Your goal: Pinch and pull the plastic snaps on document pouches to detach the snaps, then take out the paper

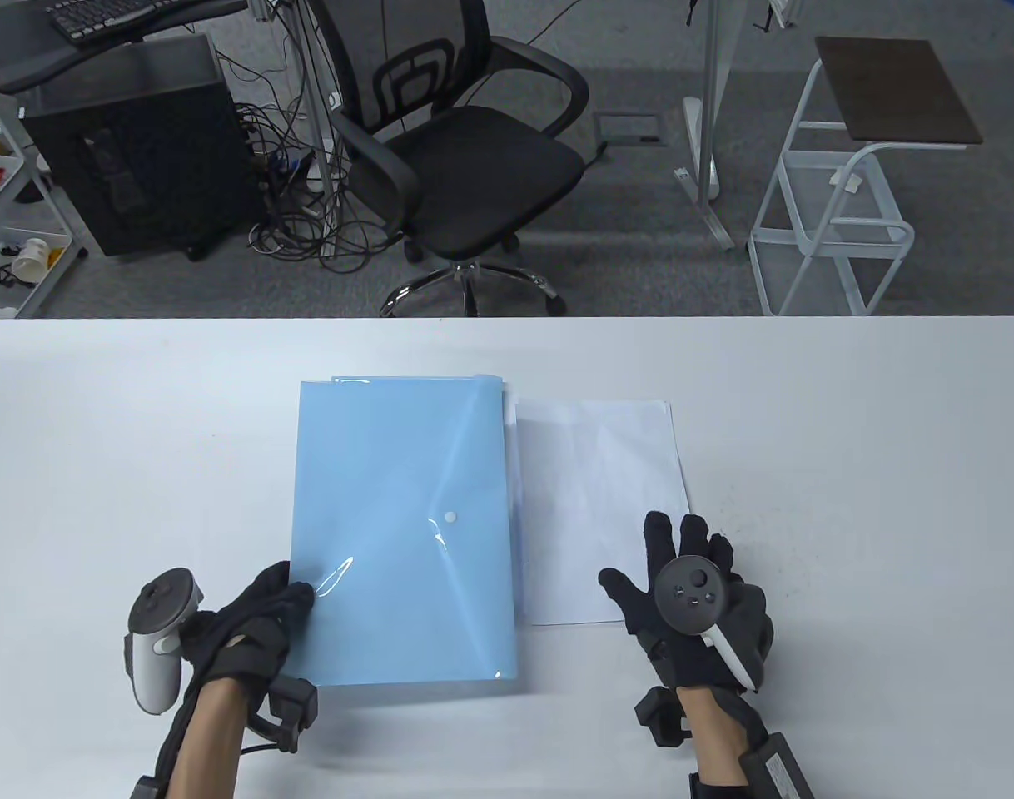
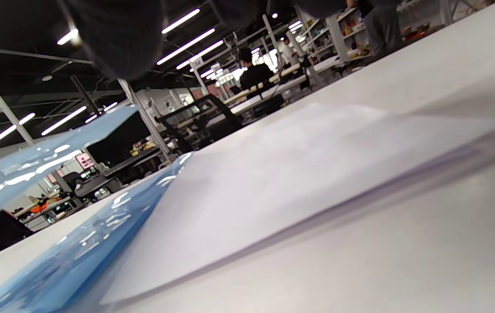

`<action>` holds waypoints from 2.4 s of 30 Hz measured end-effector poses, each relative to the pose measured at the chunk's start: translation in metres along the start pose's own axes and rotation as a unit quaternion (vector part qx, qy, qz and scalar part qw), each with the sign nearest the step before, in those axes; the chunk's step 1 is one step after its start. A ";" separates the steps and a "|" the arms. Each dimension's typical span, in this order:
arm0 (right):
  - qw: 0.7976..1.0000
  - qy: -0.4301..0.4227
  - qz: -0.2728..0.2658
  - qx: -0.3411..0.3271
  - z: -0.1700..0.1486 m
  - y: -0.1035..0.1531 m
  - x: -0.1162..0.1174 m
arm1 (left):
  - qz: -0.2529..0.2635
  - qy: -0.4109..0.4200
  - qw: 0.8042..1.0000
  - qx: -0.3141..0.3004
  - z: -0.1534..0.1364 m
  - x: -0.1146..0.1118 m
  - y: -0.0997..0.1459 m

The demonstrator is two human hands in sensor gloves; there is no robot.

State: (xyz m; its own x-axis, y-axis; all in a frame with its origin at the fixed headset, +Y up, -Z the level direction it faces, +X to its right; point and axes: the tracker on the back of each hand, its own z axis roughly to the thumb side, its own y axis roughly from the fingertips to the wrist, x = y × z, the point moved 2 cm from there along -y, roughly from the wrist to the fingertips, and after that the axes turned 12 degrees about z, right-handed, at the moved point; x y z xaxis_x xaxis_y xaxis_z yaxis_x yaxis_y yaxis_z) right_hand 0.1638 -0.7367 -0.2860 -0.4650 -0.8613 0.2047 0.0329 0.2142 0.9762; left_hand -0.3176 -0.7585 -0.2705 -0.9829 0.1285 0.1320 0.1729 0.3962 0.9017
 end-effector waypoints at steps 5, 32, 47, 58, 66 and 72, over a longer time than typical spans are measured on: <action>1.000 -0.006 0.000 0.000 -0.003 0.002 -0.001 | 0.041 -0.024 0.999 -0.004 0.017 0.018 -0.012; 1.000 0.003 0.024 0.010 -0.006 -0.002 0.004 | 0.048 -0.068 0.995 0.052 0.012 -0.007 -0.107; 0.999 0.015 0.035 0.005 0.000 -0.003 0.008 | 0.140 -0.145 0.978 0.048 0.010 0.007 -0.107; 1.000 0.014 0.023 -0.001 0.003 0.002 0.006 | 0.181 -0.262 0.947 -0.040 0.040 0.015 -0.062; 1.000 0.013 0.010 -0.005 0.005 0.008 0.005 | 0.124 -0.311 0.934 -0.127 0.062 -0.019 -0.019; 1.000 0.009 0.005 -0.006 0.008 0.011 0.006 | 0.106 -0.340 0.917 -0.177 0.066 -0.037 0.008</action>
State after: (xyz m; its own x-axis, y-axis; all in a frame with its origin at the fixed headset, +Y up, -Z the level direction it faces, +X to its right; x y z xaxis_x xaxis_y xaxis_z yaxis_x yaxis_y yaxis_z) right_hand 0.1539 -0.7358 -0.2751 -0.4489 -0.8673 0.2151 0.0476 0.2171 0.9750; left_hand -0.2754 -0.6997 -0.2951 -0.6417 0.7539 0.1412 0.2059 -0.0081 0.9785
